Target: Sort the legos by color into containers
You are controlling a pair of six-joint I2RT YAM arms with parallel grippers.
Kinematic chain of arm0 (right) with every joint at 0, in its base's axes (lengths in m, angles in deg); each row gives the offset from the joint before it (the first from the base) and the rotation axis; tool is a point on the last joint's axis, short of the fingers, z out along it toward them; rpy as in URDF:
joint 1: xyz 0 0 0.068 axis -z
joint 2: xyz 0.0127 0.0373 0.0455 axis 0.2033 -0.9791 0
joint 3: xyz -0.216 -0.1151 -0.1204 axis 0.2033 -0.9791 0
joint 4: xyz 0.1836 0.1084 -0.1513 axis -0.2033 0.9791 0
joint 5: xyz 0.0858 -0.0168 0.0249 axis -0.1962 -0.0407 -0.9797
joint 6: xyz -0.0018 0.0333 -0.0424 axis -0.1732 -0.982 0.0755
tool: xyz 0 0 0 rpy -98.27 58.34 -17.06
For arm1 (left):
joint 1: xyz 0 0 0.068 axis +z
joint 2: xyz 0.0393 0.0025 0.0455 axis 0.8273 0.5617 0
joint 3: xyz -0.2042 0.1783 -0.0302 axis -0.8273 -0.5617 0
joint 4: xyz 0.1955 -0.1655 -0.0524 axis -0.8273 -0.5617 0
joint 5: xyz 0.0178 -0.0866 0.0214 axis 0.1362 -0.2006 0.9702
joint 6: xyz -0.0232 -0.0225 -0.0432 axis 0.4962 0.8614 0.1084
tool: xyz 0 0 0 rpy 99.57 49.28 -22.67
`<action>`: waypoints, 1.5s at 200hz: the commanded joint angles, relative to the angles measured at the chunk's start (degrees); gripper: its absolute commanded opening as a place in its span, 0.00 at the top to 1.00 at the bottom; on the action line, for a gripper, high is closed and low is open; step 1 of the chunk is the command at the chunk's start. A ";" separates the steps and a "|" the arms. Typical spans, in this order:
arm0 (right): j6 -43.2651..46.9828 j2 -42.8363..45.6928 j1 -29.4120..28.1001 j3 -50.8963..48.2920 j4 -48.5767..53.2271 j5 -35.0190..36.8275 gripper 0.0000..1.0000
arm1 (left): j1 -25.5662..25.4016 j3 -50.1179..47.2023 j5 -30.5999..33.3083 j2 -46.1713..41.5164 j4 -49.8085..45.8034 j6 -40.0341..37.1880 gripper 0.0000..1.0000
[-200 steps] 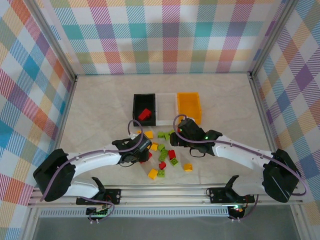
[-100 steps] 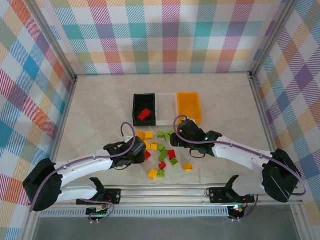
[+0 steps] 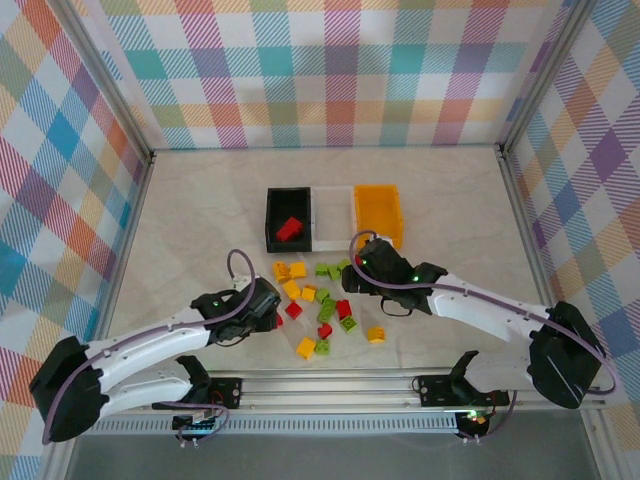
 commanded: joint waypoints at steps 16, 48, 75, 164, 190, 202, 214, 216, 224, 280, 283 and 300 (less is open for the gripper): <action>-0.51 1.30 -0.06 -0.01 0.01 1.30 0.16 | 0.41 1.90 -2.54 3.73 3.40 -1.39 0.26; -0.61 2.16 -0.08 0.01 1.10 1.76 0.16 | 0.49 2.80 -2.49 13.01 8.11 -1.52 0.26; -0.87 4.09 -0.05 -1.01 1.39 2.40 0.16 | 0.54 2.19 -2.34 15.90 9.93 -1.09 0.34; -1.40 5.06 -0.03 -2.36 1.29 2.78 0.16 | 0.68 3.59 -1.24 13.72 6.70 -0.52 0.70; -1.71 5.80 -0.03 -3.15 1.09 3.44 0.15 | 3.09 12.25 1.06 11.52 0.94 -3.89 0.73; -1.66 5.80 -0.03 -3.25 0.89 3.54 0.15 | 6.22 17.56 0.50 12.67 0.26 -6.16 0.74; -1.84 5.61 -0.03 -3.22 1.03 3.64 0.15 | 9.51 22.78 -0.27 15.68 0.59 -8.53 0.74; -1.86 5.54 -0.03 -3.23 1.04 3.64 0.15 | 9.93 23.70 -0.07 16.41 0.54 -8.91 0.74; -2.02 5.44 -0.02 -3.37 0.92 3.55 0.15 | 11.61 27.23 0.62 19.56 0.83 -10.41 0.74; -2.81 5.23 0.06 -5.01 1.36 2.57 0.15 | 17.69 47.59 1.63 42.90 1.81 -14.83 0.74; -2.81 5.13 0.06 -5.13 1.34 2.32 0.15 | 17.86 48.34 1.79 43.77 1.65 -14.87 0.74; -2.55 4.80 0.06 -5.29 1.33 1.08 0.15 | 19.00 52.14 2.08 47.97 0.47 -14.89 0.72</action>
